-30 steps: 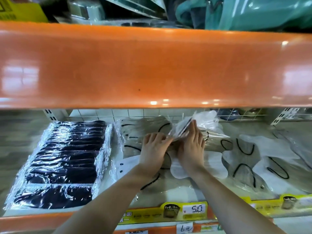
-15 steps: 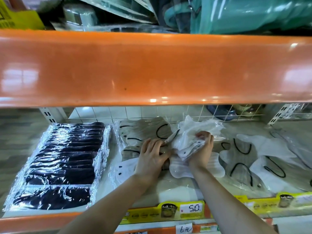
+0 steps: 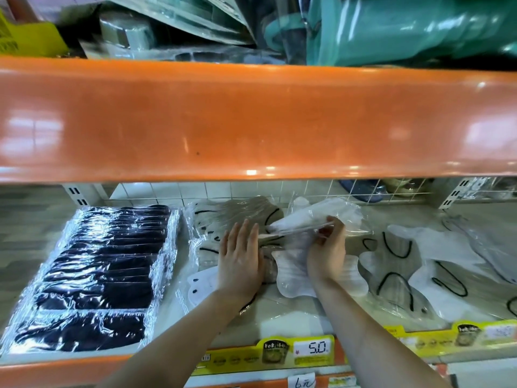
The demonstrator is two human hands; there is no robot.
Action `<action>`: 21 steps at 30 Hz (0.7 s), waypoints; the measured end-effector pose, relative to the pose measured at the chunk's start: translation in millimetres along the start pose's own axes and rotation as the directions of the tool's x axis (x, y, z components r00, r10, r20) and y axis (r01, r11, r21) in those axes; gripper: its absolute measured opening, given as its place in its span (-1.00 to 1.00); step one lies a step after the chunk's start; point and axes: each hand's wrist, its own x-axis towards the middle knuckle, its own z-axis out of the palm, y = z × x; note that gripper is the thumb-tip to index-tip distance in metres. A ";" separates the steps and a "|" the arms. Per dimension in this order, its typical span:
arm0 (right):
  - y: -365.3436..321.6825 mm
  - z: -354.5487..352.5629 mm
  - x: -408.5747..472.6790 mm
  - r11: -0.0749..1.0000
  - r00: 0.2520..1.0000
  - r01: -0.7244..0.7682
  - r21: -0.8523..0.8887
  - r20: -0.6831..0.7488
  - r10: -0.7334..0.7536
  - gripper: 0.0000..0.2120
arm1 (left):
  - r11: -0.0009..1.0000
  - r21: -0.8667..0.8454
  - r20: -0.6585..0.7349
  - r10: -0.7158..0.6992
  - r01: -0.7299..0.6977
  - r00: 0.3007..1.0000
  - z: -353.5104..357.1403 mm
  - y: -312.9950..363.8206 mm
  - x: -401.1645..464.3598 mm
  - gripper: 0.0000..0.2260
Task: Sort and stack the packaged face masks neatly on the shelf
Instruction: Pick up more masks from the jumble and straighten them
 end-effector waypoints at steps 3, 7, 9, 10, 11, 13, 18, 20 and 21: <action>-2.2 0.8 -1.6 0.995 0.998 0.054 -0.090 0.047 -0.050 -0.47 | 0.996 -0.019 0.005 -0.089 0.090 0.996 -7.7 -8.3 9.2 -0.59; -1.9 -0.3 -3.9 0.970 0.993 0.081 -0.228 0.099 -0.060 -0.34 | 0.958 0.126 0.177 -0.278 0.259 0.944 -23.0 -25.8 32.7 -0.53; -2.6 0.0 -4.8 0.965 0.993 0.071 -0.251 0.111 -0.044 -0.32 | 0.930 0.199 0.286 -0.356 0.308 0.890 -25.4 -36.7 43.1 -0.46; -3.1 0.5 -5.4 0.963 0.993 0.079 -0.258 0.108 -0.052 -0.32 | 0.922 0.219 0.319 -0.376 0.318 0.870 -26.6 -40.4 47.0 -0.42; -3.7 0.8 -6.2 0.960 0.993 0.086 -0.267 0.104 -0.059 -0.33 | 0.919 0.239 0.343 -0.382 0.313 0.859 -27.7 -43.1 49.8 -0.39; -3.7 1.9 -7.4 0.953 0.992 0.092 -0.289 0.109 -0.063 -0.32 | 0.916 0.292 0.370 -0.373 0.274 0.851 -29.2 -45.5 52.5 -0.35; -1.6 1.1 -7.0 0.941 0.990 0.110 -0.320 0.124 -0.073 -0.31 | 0.952 0.222 0.296 -0.274 0.213 0.915 -23.3 -29.7 36.0 -0.61; -2.3 1.3 -6.7 0.943 0.990 0.110 -0.313 0.117 -0.077 -0.31 | 0.958 0.233 0.237 -0.224 0.169 0.945 -18.9 -22.0 25.7 -0.68; -2.8 1.5 -6.7 0.945 0.991 0.108 -0.309 0.111 -0.077 -0.31 | 0.962 0.240 0.236 -0.189 0.131 0.953 -17.4 -19.0 21.0 -0.67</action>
